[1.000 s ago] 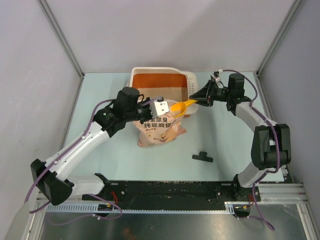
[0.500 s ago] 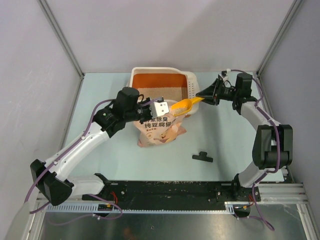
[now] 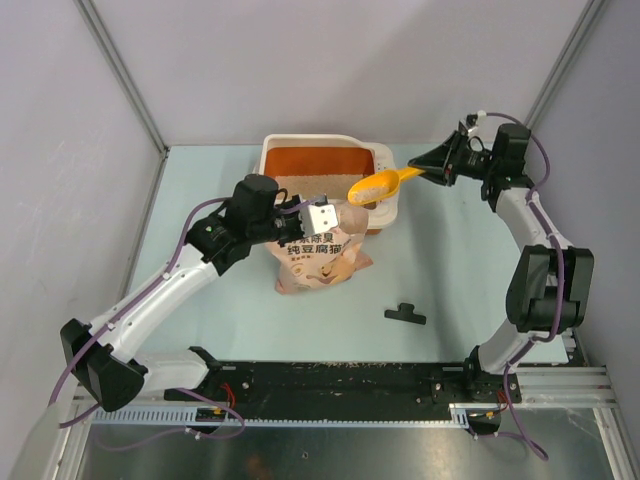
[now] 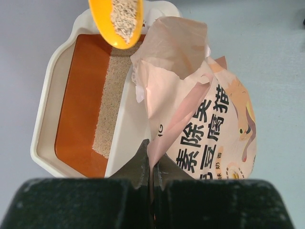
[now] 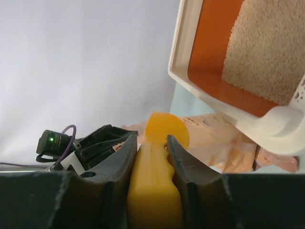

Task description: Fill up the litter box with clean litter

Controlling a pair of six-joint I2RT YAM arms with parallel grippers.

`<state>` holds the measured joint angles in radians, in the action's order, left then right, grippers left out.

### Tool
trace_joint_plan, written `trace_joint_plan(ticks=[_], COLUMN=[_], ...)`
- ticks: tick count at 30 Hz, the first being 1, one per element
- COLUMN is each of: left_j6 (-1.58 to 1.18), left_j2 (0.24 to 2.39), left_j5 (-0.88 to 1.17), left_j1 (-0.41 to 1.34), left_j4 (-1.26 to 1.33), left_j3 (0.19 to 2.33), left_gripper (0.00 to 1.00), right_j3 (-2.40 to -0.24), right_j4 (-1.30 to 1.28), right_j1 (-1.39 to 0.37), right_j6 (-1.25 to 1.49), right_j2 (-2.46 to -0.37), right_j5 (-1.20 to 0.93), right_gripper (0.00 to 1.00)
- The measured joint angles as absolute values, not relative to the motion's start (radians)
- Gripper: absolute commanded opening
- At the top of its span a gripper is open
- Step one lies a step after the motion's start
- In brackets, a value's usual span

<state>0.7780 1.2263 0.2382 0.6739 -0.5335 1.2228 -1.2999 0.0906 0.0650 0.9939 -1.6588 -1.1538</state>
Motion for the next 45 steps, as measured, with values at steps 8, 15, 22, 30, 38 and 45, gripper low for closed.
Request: trace_joint_plan(ticks=[8, 15, 22, 30, 38, 45], left_j6=[0.777, 0.775, 0.775, 0.775, 0.776, 0.777], left_j2=[1.227, 1.227, 1.211, 1.163, 1.15, 1.15], left_j5=[0.239, 0.247, 0.26, 0.27, 0.274, 0.279], left_j1=[0.674, 0.674, 0.674, 0.674, 0.674, 0.674], left_j4=[-0.533, -0.533, -0.521, -0.51, -0.505, -0.504], left_j3=[1.223, 1.221, 1.192, 1.15, 1.135, 1.135], left_gripper=[0.0, 0.0, 0.0, 0.0, 0.0, 0.0], right_j3=[-1.5, -1.692, -1.808, -1.929, -1.954, -1.79], right_j4=[0.094, -0.008, -0.133, -0.125, -0.138, -0.221], right_j1=[0.068, 0.046, -0.07, -0.251, -0.323, -0.31], right_j6=[0.958, 0.794, 0.596, 0.519, 0.504, 0.445], right_j2=[-1.804, -1.94, -1.985, -2.074, -2.105, -1.974], right_j5=[-1.096, -0.888, -0.619, -0.477, -0.496, -0.552], right_gripper=[0.0, 0.0, 0.0, 0.0, 0.0, 0.0])
